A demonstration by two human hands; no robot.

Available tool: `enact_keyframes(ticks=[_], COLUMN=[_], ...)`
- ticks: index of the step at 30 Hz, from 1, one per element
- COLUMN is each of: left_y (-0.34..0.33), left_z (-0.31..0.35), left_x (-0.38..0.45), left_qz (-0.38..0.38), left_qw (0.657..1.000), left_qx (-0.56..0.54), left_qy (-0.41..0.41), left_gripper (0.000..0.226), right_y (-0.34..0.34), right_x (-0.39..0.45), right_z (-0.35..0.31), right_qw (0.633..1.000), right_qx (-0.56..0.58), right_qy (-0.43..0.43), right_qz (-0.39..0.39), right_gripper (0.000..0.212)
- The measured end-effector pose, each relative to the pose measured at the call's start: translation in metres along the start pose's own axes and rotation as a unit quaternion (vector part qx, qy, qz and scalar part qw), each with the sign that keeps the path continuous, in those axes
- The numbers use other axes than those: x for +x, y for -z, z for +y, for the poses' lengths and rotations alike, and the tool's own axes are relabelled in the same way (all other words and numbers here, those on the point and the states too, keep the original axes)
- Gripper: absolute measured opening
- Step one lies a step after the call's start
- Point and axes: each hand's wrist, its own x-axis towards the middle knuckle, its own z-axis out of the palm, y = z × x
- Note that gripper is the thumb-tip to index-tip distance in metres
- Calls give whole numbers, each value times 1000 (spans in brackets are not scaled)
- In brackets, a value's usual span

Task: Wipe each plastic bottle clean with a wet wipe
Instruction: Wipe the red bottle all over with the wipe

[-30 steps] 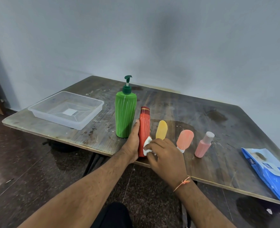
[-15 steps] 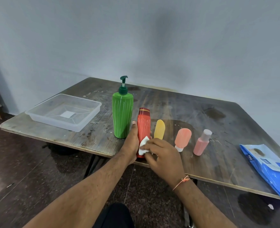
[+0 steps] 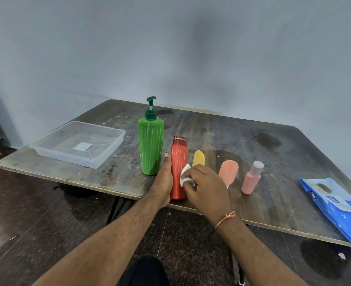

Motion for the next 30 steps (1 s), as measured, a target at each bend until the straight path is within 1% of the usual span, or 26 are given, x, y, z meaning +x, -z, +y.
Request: enact_keyframes(ticks=[1,3,5,7,9,11,13,15,17,19,20,23,25,28,30], left_y=[0,1,1,1,0,-2,-1,-1,-1,-2,-2,-1,-1,-3,-3], left_z=[0,0,0,1,1,0,-1,0,0,0,-1,-1,-1,-1,-2], left_x=[0,0,1,1,1,0,0,-1,-1,-1,0,0,0,0,-1], left_qz=[1,5,3,1,1,-7,-14,-18,-19,-15,-16,-20,-20,-24,-30], left_qw=[1000,1000,1000,1000,1000,1000,1000,1000,1000,1000,999,999,999,999,999], left_qx=[-1,-4,-16,-16,-8,-12,-19,-19,-15,-13,-16,-26,-25,-15,-19], left_qy=[-1,-3,2,3,-2,-11,-15,-14,-15,-21,-24,-25,-24,-30,-35], left_gripper=[75,75,80,81,76,71,70,72,74,71,69,71,72,69,65], right_y=[-1,-1,1,3,2,-1,-2,1,3,1,1,4,6,5,4], right_x=[2,2,-1,2,9,13,13,12,16,22,23,22,23,30,31], right_z=[-1,-4,-5,-2,0,-3,-9,-10,-8,-7,-8,-10,-8,-7,-10], right_qw=[1000,1000,998,999,1000,1000,999,999,1000,1000,1000,999,998,998,998], right_qx=[10,29,36,16,-3,9,16,8,-8,-12,-9,-3,-19,-45,-41], right_qy=[-6,11,39,33,7,6,36,48,28,7,10,51,54,30,42], right_qz=[9,8,-14,-28,-10,14,7,-8,3,23,27,-2,-10,19,25], right_gripper=[11,16,14,10,11,15,17,13,10,12,13,14,9,10,13])
